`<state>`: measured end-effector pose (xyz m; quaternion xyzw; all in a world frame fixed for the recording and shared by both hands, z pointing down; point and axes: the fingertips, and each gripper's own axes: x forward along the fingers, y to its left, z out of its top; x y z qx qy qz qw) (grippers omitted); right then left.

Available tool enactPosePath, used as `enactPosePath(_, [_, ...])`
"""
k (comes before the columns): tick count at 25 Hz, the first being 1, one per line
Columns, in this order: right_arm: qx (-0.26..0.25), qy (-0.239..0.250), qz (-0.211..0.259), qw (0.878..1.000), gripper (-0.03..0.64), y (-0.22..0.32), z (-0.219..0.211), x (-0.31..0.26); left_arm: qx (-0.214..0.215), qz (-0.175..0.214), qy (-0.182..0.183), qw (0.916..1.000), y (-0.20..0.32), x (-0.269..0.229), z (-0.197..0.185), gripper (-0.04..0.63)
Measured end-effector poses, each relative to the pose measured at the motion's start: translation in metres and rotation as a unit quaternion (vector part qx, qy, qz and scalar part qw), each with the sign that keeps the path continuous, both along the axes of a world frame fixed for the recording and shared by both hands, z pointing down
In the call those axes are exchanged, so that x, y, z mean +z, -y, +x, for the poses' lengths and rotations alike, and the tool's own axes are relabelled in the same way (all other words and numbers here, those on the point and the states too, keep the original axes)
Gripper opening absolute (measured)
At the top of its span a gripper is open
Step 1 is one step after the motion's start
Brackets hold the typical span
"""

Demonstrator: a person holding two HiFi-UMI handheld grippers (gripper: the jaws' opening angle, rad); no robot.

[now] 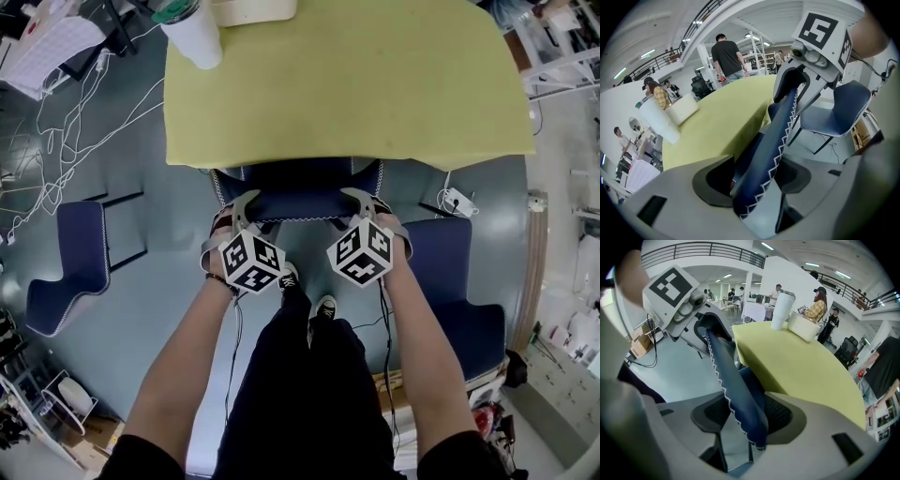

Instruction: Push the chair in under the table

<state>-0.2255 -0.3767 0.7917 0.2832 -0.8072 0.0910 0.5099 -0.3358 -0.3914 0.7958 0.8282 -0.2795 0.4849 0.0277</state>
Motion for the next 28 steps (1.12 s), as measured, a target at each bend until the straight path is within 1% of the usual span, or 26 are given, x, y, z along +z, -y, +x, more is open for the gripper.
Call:
enactPosePath(8, [0.003,0.000,-0.002,1.000,0.224,0.005,0.005,-0.001,0.002,0.007,0.007,1.0000,0.006,-0.001,0.005,0.250])
enactPosePath(13, [-0.002,0.001,0.009,1.000,0.224,0.021,0.013,-0.002,-0.002,0.013,0.009,0.9999,0.019,-0.001,0.013,0.250])
enactPosePath(21, [-0.011,-0.002,0.002,1.000,0.224,0.044,0.014,0.000,-0.006,0.000,0.008,1.0000,0.042,0.001,0.014,0.250])
enactPosePath(28, [-0.018,0.000,-0.021,1.000,0.224,0.050,0.015,0.001,-0.011,-0.013,0.009,0.9998,0.048,0.001,0.016,0.252])
